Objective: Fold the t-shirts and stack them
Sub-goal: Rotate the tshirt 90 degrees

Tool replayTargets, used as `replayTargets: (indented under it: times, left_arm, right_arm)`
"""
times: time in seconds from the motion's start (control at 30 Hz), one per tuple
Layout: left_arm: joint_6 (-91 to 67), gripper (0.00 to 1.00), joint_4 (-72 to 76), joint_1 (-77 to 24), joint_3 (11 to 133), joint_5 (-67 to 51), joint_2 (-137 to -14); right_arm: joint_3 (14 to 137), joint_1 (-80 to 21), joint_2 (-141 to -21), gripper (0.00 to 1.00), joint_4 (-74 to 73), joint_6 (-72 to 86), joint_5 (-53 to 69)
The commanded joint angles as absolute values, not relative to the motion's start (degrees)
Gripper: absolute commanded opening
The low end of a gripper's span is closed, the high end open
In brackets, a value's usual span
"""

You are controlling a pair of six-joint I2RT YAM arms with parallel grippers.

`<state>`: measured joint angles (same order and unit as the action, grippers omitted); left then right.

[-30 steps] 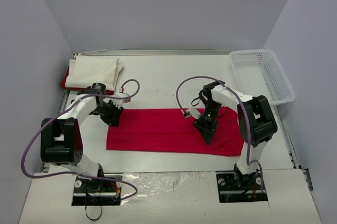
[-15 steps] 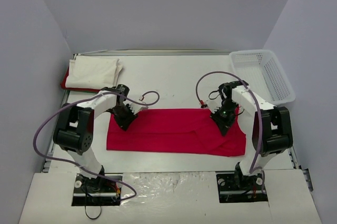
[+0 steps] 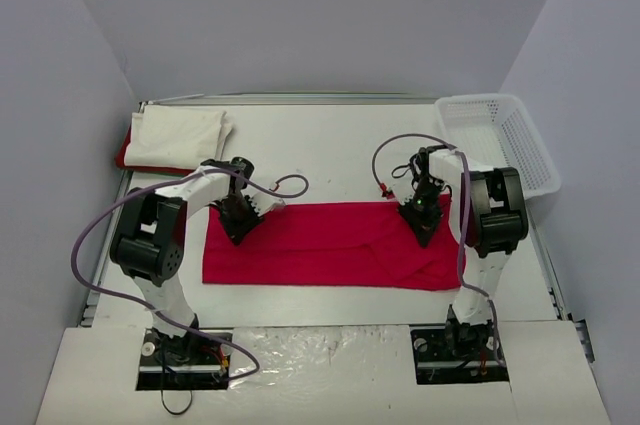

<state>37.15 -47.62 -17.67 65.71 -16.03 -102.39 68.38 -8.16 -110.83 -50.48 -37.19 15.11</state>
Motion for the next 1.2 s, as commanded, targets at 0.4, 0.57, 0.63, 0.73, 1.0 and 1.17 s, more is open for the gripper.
replayTargets:
  times: [0.4,0.57,0.63,0.73,1.0,1.17]
  left_arm:
    - [39.0,0.15,-57.2,-17.8,68.9,-18.3,-111.1]
    - [37.6,0.13,-61.1,-19.9,72.6,-22.7,-112.0]
    - [37.6,0.13,-63.5,-21.3,74.7,-24.4,-112.8]
    - [37.4,0.13,-67.1,-24.0,77.9,-27.7,-114.0]
    - [35.0,0.09,-71.1,-31.3,83.1,-34.5,-118.6]
    - [34.9,0.09,-72.6,-33.3,84.6,-40.0,-120.6]
  right_arm:
    - [126.6,-6.1,-147.1,0.00,-54.5,-28.2,16.0]
    - [143.7,-8.5,-156.0,0.00,-56.7,-26.4,13.6]
    - [147.2,-10.1,-158.5,0.00,-55.4,-25.8,12.1]
    - [146.8,-11.9,-159.3,0.00,-51.2,-24.8,10.6]
    - [148.3,-15.7,-161.0,0.00,-42.6,-21.4,8.2]
    - [149.9,-16.2,-161.1,0.01,-39.9,-20.2,8.3]
